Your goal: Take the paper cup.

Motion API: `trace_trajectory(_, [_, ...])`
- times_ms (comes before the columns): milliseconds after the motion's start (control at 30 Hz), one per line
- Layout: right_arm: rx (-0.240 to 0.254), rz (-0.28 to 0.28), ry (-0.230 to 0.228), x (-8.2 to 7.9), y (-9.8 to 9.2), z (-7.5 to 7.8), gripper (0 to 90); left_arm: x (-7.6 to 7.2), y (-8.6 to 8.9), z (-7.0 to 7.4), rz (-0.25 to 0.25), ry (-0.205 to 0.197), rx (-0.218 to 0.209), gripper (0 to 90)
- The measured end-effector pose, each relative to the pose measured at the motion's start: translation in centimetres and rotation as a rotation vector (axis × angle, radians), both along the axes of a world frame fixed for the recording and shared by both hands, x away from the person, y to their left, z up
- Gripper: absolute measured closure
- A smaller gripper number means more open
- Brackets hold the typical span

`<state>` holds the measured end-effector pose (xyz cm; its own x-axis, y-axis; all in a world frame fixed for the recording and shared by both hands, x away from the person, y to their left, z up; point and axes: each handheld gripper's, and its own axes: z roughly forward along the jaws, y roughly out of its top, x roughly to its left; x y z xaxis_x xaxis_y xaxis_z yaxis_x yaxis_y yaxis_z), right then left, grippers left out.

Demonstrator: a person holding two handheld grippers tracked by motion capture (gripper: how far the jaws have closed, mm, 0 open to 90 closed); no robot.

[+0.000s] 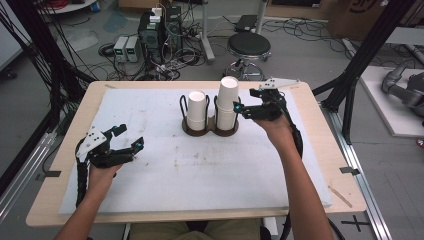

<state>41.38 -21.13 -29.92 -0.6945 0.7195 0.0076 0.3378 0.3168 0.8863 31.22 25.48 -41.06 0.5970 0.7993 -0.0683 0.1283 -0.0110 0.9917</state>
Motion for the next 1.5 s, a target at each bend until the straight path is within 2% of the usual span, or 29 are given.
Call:
trace_trajectory(33, [0.000, 0.000, 0.000, 0.0, 0.0, 0.0, 18.7, 0.0, 0.0, 0.0, -0.001, 0.000, -0.001, 16.4])
trace_trajectory(100, [-0.005, -0.001, 0.011, 1.3, 0.7, 0.5, 18.7, 0.0, 0.0, 0.0, -0.003, 0.000, 0.000, 16.5])
trace_trajectory(167, [-0.008, -0.001, 0.014, 1.6, 0.8, 0.5, 18.7, 0.0, 0.0, 0.0, -0.005, 0.002, 0.000, 16.5])
trace_trajectory(333, [-0.027, -0.012, 0.041, 3.5, 1.9, 0.7, 18.7, 0.1, -0.1, 0.0, -0.012, 0.003, -0.002, 16.5])
trace_trajectory(567, [-0.054, -0.023, 0.061, 5.3, 3.3, 0.8, 19.5, 0.0, -0.2, -0.1, -0.021, 0.005, -0.006, 16.6])
trace_trajectory(667, [-0.055, -0.029, 0.070, 5.9, 3.6, 0.7, 25.0, 0.0, -0.2, -0.1, -0.023, 0.005, -0.008, 16.6])
trace_trajectory(867, [-0.052, -0.022, 0.082, 6.3, 3.5, 0.4, 33.1, 0.0, -0.2, -0.1, -0.027, 0.006, -0.011, 16.6])
trace_trajectory(1233, [-0.028, -0.022, 0.054, 6.1, 3.1, 1.0, 36.0, 0.1, -0.2, -0.1, -0.025, 0.009, -0.012, 16.7])
trace_trajectory(1500, [0.015, -0.009, -0.005, 5.1, 2.7, 4.2, 36.4, 0.1, -0.2, -0.1, -0.028, 0.009, -0.013, 16.7])
